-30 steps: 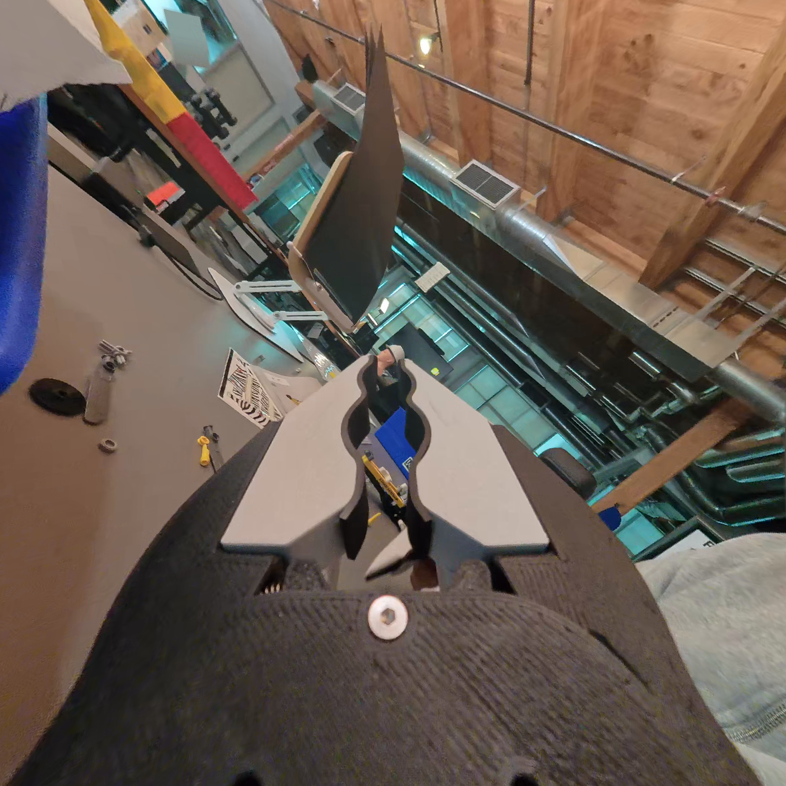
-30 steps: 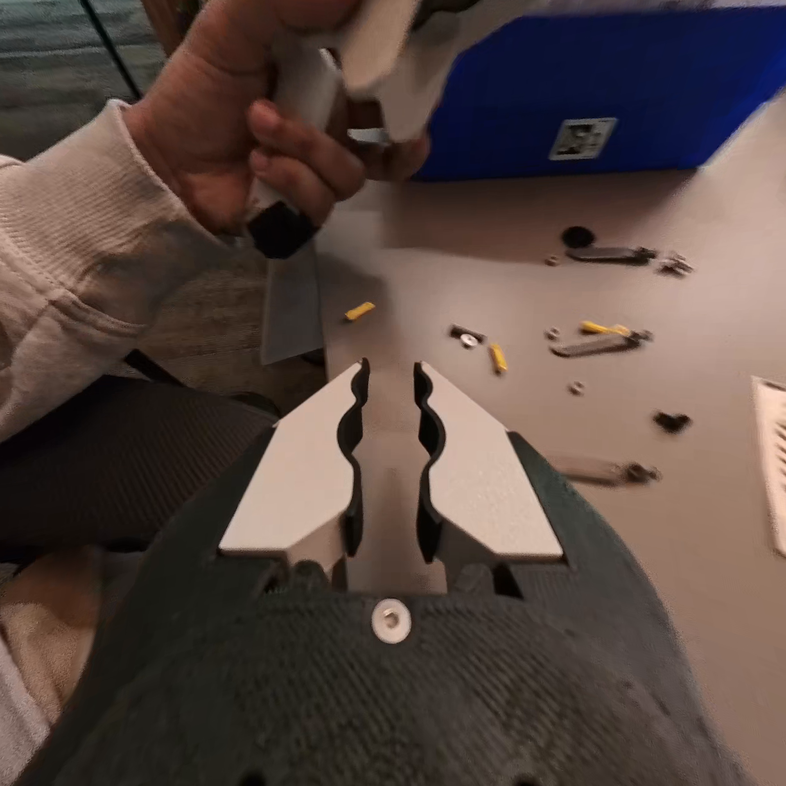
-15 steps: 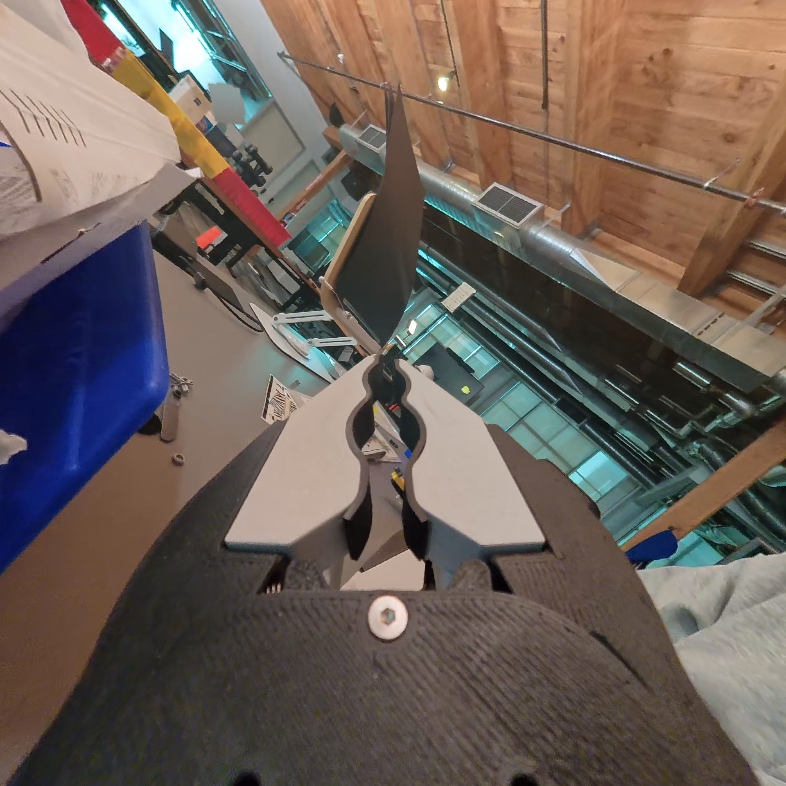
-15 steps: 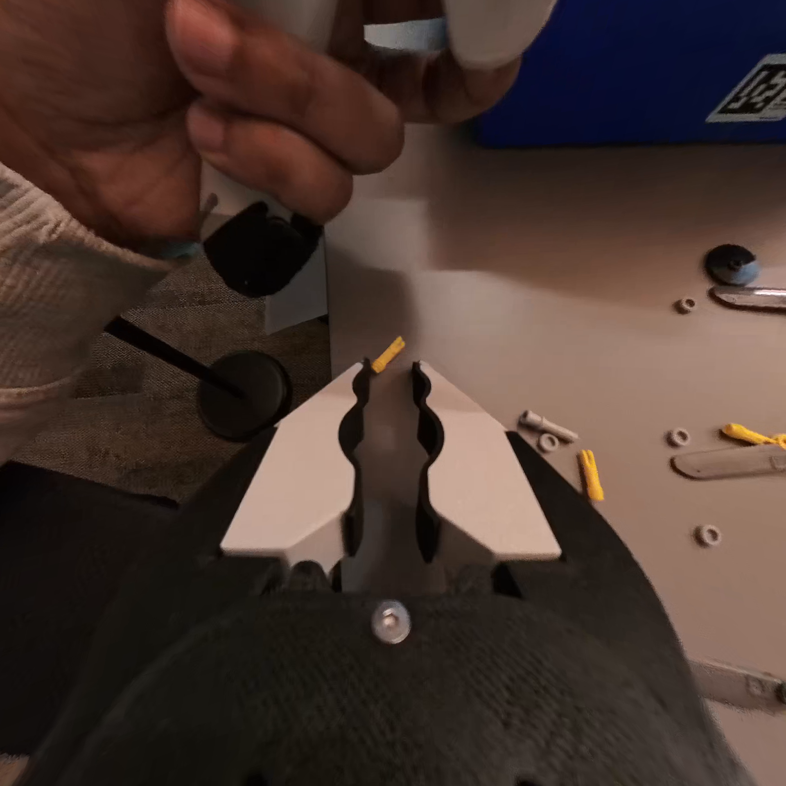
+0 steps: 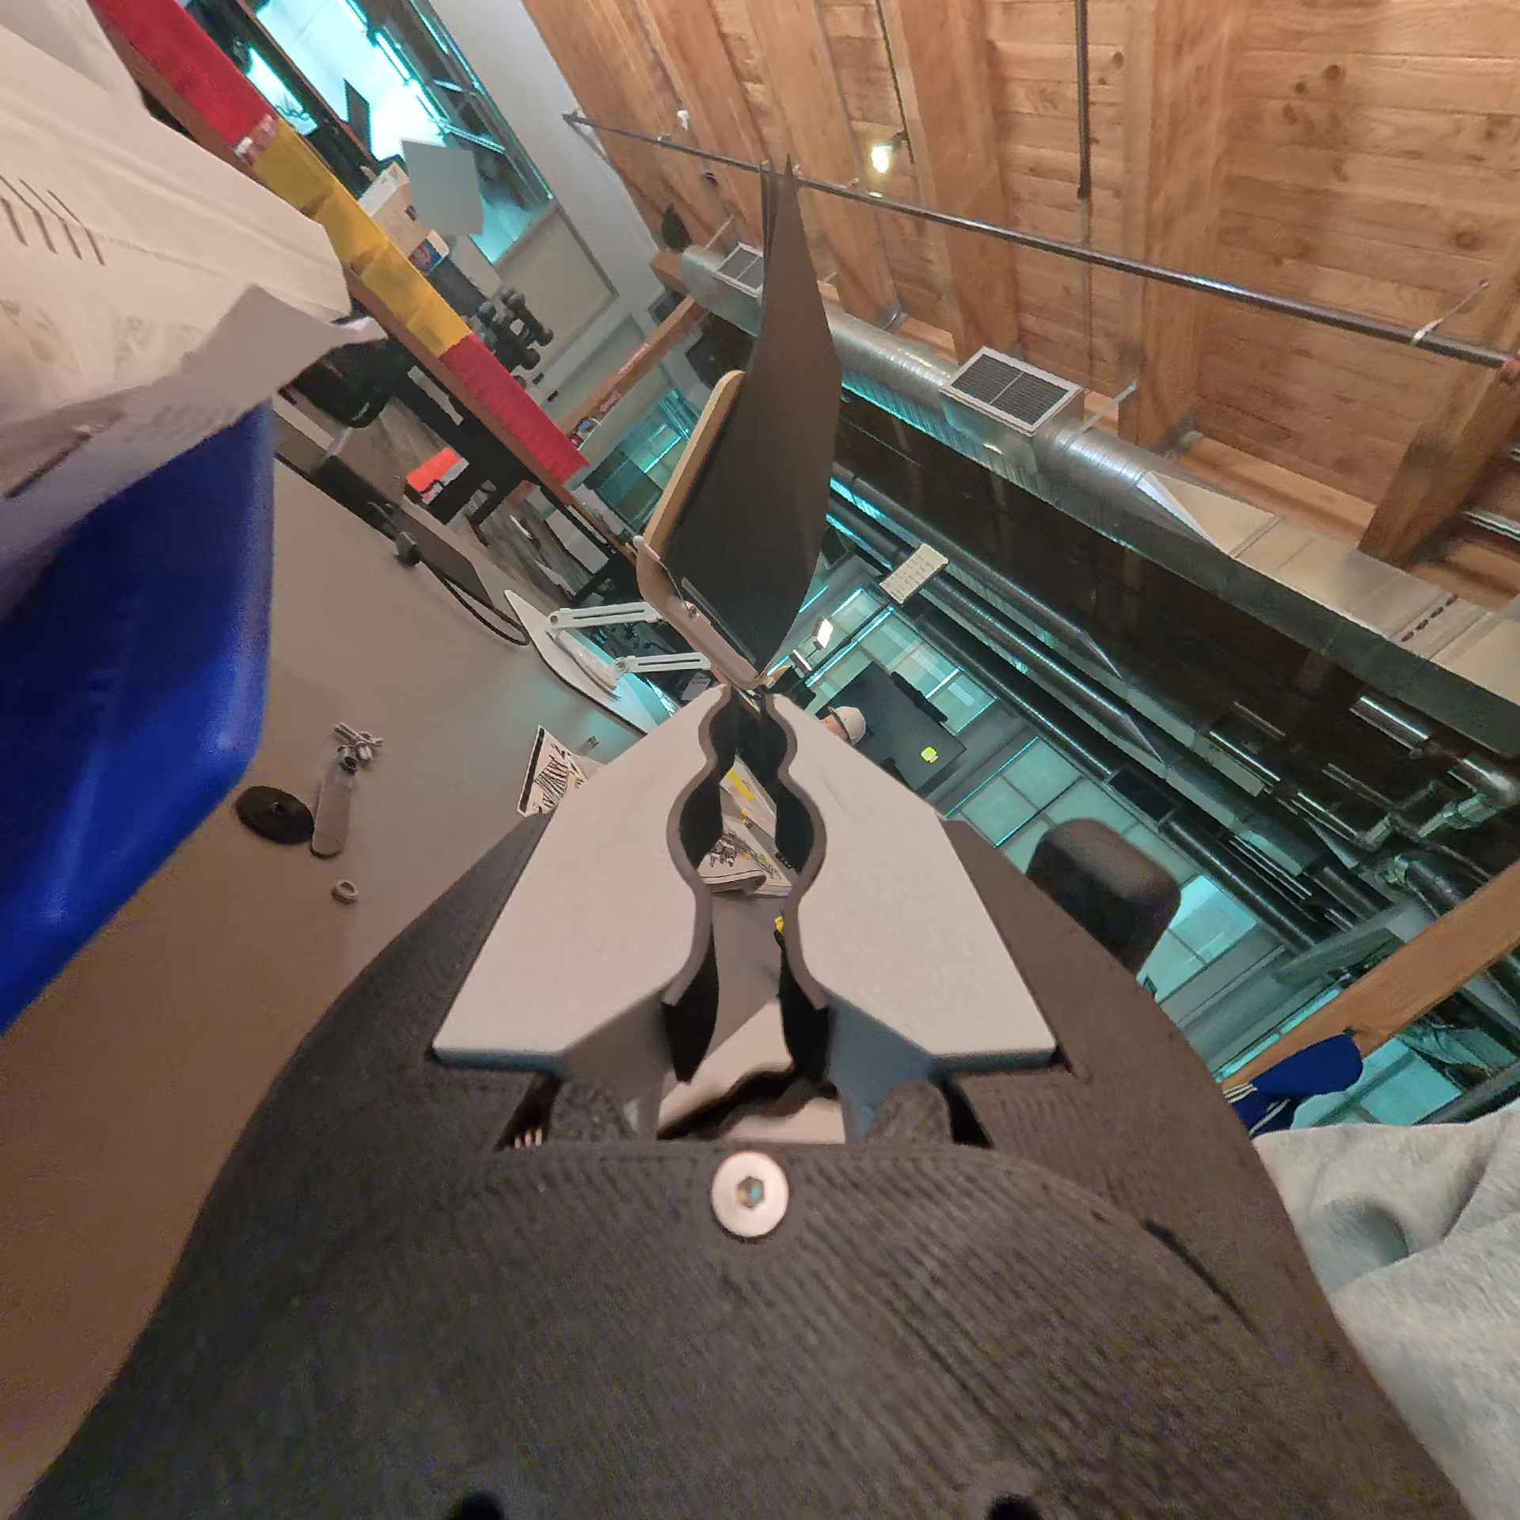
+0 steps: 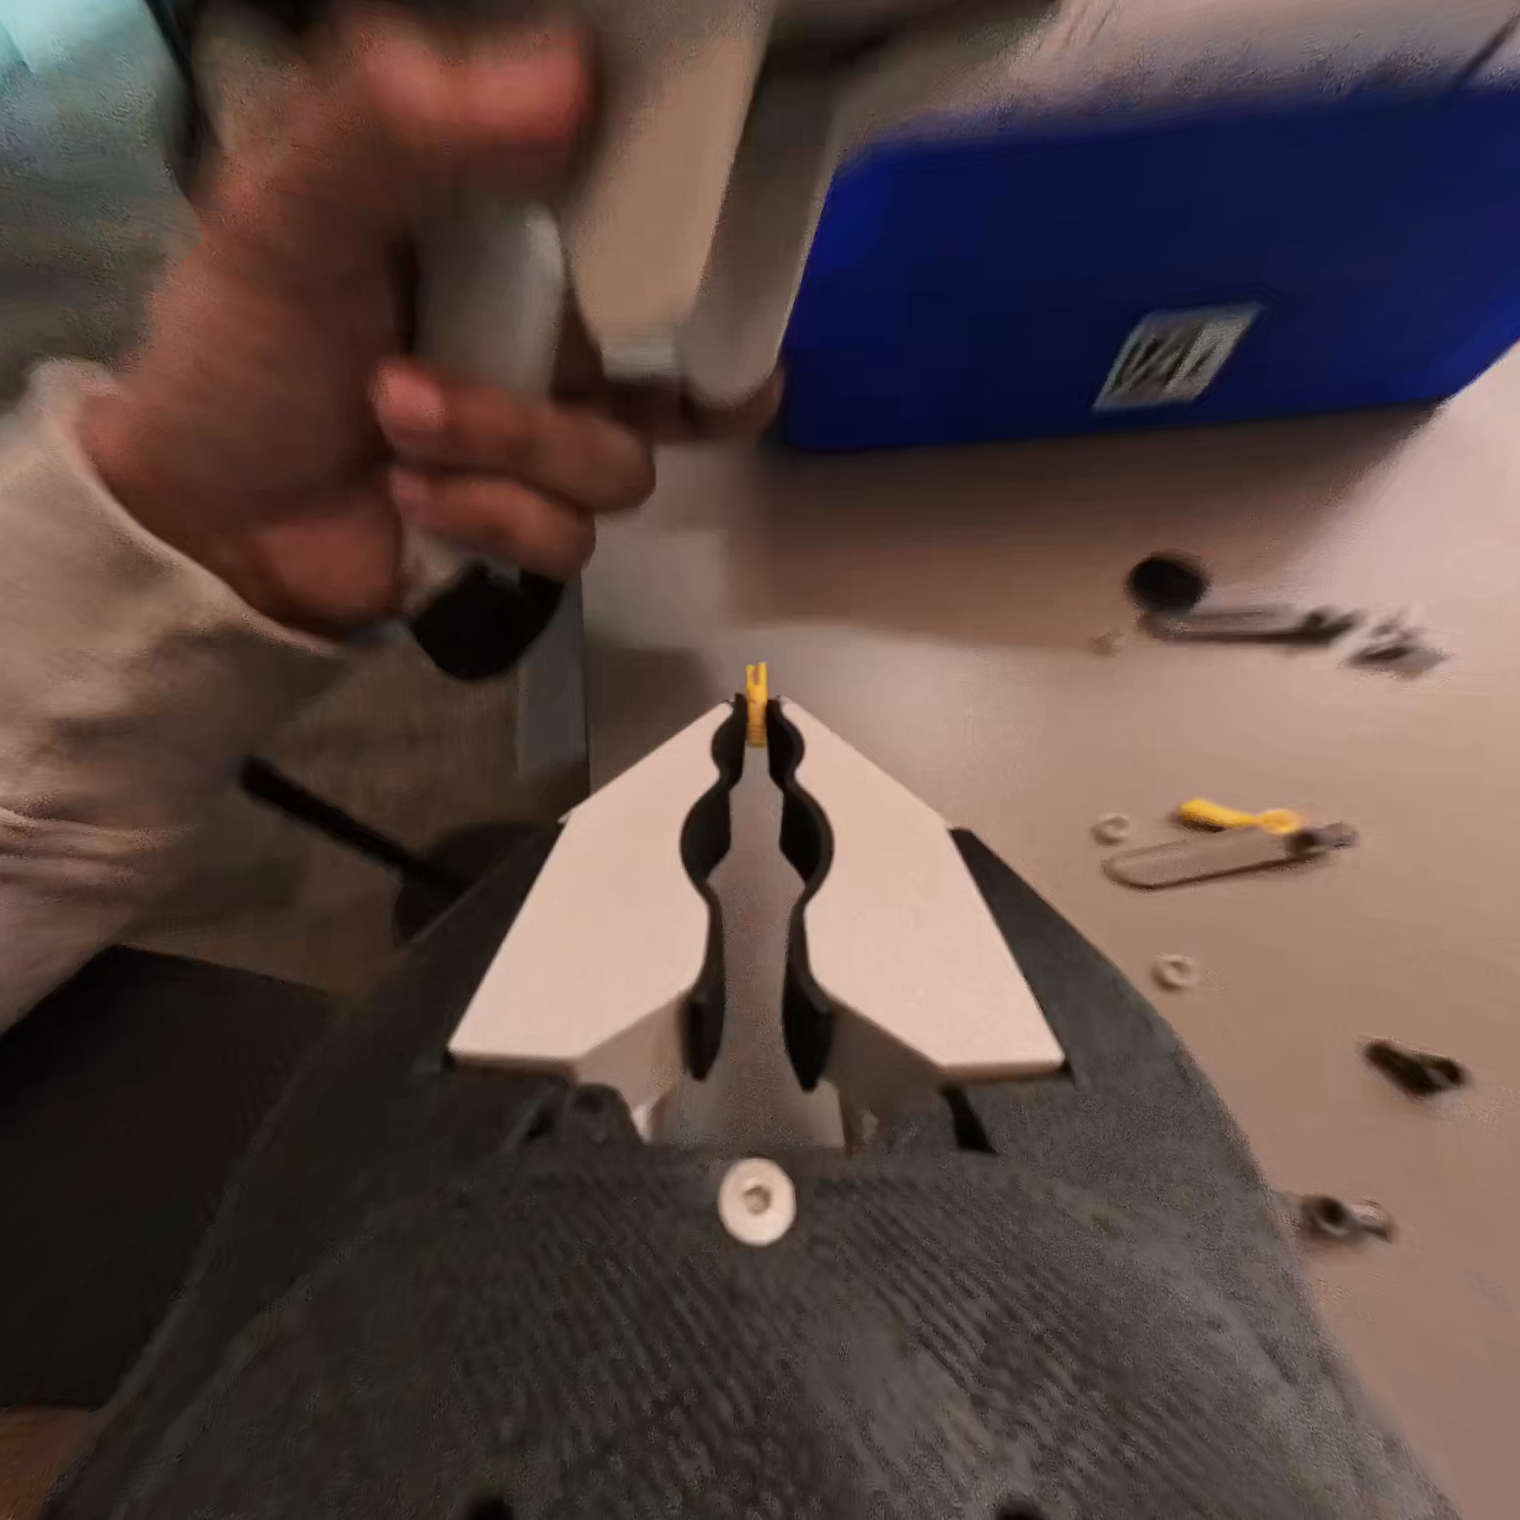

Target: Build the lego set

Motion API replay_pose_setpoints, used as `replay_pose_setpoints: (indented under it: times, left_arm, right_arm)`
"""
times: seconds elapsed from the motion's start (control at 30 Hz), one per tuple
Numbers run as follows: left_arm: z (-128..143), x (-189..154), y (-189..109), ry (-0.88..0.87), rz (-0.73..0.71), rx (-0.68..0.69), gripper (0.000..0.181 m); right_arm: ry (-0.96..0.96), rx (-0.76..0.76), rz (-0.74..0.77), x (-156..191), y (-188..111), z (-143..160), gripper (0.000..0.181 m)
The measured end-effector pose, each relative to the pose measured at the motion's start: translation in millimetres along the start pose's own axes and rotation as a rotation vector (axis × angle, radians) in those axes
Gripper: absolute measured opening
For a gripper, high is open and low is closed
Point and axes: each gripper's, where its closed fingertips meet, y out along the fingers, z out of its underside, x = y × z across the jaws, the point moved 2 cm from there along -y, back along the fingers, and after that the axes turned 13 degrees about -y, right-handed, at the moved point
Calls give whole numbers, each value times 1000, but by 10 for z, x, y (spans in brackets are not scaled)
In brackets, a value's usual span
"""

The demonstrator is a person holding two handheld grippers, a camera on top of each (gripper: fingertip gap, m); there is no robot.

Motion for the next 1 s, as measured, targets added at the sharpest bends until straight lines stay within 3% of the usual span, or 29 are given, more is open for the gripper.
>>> replay_pose_setpoints:
  times: [0.13, 0.23, 0.33, 0.4, 0.5, 0.63, 0.73, 1.0]
  left_arm:
    - [192, -64, 183, -68, 43, 35, 8]
    - [515, -210, 384, -198, 151, 142, 16]
    - [833, -335, 545, -299, 230, 218, 17]
    - [1034, -433, 623, -392, 306, 275, 20]
    - [1142, -558, 659, -534, 436, 283, 24]
    - [1251, -477, 708, -454, 356, 297, 15]
    - [1201, -519, 686, -427, 384, 265, 0]
    - [1174, -447, 681, -449, 357, 252, 0]
  right_arm:
    - [82, -408, 136, -424, -816, -391, 3]
    - [-114, -398, 329, -578, -1213, -380, 3]
    - [-225, -455, 409, -489, -1441, -432, 3]
    - [-207, -470, 443, -491, -1510, -411, 3]
    - [-233, -370, 501, -575, -1499, -285, 3]
    - [-232, -353, 516, -591, -1538, -273, 3]
    - [-178, -340, 489, -627, -1504, -223, 3]
    - [-190, -356, 464, -595, -1460, -217, 3]
